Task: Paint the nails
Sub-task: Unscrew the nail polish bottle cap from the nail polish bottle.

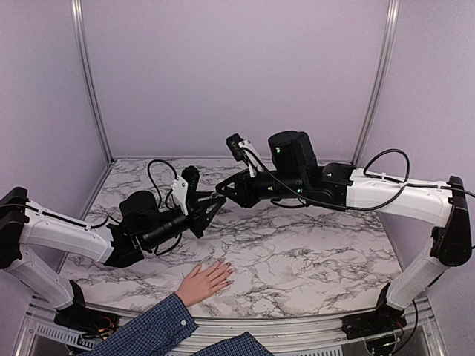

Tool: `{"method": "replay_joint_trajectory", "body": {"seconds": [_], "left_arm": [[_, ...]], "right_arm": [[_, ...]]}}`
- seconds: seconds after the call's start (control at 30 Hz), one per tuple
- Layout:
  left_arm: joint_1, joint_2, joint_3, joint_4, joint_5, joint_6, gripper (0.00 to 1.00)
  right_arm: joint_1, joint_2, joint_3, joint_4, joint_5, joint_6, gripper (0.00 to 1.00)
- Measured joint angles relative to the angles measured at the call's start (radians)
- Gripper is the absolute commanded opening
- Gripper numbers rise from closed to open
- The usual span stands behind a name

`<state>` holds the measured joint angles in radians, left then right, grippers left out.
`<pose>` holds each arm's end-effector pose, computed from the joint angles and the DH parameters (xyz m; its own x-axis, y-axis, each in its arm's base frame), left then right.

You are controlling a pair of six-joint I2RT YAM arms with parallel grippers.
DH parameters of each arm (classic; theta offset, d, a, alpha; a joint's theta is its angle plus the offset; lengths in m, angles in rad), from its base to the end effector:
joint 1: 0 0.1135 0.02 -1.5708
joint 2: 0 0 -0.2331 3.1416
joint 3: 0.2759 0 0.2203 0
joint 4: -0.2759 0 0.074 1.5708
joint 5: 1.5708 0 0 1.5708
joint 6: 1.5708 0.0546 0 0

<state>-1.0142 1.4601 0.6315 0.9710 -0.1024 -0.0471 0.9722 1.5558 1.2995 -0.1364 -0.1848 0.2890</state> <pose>0.1679 -0.2592 0.2477 0.0376 -0.1492 -0.9881 0.7938 0.6051 -0.0611 0.1916 0.2987 0.3020 -0.4654 -0.1851 -0.8655 -0.8086 0.4866 0.3307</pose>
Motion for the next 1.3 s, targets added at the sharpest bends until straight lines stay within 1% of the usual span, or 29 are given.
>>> {"method": "replay_joint_trajectory", "body": {"seconds": [0.13,0.17,0.4,0.53,0.77,0.9,1.1,1.23,1.3], "left_arm": [[0.000,0.000,0.000,0.005,-0.003,0.001,0.01],[0.000,0.000,0.001,0.005,-0.002,0.002,0.00],[0.002,-0.001,0.001,0.007,0.012,-0.001,0.00],[0.015,-0.011,-0.006,0.028,0.069,-0.001,0.00],[0.025,-0.089,-0.025,0.069,0.236,-0.006,0.00],[0.025,-0.125,-0.025,0.089,0.357,-0.024,0.00],[0.024,-0.141,-0.020,0.119,0.513,-0.063,0.00],[0.024,-0.141,-0.006,0.125,0.582,-0.082,0.00],[0.023,-0.141,-0.004,0.126,0.602,-0.088,0.00]], "right_arm": [[0.006,0.002,0.013,-0.014,0.017,-0.014,0.00],[0.006,0.002,0.014,-0.015,0.018,-0.016,0.00],[0.006,0.002,0.015,-0.014,0.010,-0.046,0.00],[0.002,-0.009,0.013,-0.005,-0.028,-0.080,0.00],[-0.006,-0.071,0.006,0.018,-0.207,-0.179,0.00],[-0.007,-0.106,-0.004,0.039,-0.331,-0.245,0.04],[-0.010,-0.132,-0.019,0.068,-0.493,-0.317,0.06],[-0.010,-0.142,-0.024,0.076,-0.552,-0.341,0.10],[-0.010,-0.144,-0.026,0.078,-0.573,-0.347,0.15]]}}
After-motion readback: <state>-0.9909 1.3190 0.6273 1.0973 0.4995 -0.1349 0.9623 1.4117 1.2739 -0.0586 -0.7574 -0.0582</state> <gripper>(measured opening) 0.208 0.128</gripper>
